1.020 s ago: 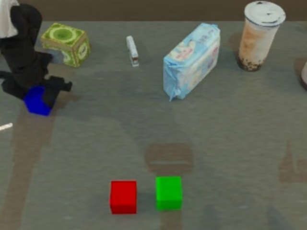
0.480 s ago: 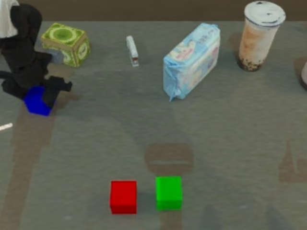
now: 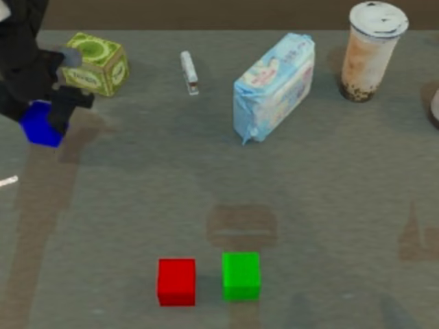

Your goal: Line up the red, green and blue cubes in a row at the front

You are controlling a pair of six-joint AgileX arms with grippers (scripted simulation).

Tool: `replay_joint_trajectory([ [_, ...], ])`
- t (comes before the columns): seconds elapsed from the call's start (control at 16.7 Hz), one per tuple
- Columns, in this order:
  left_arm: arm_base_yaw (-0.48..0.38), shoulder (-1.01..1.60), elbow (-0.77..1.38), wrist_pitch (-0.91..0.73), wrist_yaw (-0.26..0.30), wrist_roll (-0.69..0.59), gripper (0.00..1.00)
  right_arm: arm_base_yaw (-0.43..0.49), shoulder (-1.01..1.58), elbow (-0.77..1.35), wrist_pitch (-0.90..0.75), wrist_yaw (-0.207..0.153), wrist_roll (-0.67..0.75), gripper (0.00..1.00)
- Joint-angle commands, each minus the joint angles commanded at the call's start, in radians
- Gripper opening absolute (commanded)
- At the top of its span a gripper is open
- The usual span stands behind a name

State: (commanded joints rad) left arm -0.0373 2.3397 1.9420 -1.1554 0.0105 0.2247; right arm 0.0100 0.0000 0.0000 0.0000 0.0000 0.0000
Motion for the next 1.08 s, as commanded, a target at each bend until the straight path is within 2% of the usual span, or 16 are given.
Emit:
replay_joint_trajectory([
  [0.3, 0.006, -0.021, 0.043, -0.057, -0.001, -0.002, 0.0, 0.0, 0.0, 0.0, 0.0, 0.0, 0.0, 1.0],
  [0.54, -0.031, -0.014, 0.047, -0.059, -0.002, -0.034, 0.0, 0.0, 0.0, 0.0, 0.0, 0.0, 0.0, 1.0],
  [0.78, -0.193, -0.006, 0.065, -0.077, -0.008, -0.221, 0.0, 0.0, 0.0, 0.0, 0.0, 0.0, 0.0, 1.0],
  [1.08, -0.503, -0.004, 0.067, -0.109, -0.013, -0.628, 0.0, 0.0, 0.0, 0.0, 0.0, 0.0, 0.0, 1.0],
])
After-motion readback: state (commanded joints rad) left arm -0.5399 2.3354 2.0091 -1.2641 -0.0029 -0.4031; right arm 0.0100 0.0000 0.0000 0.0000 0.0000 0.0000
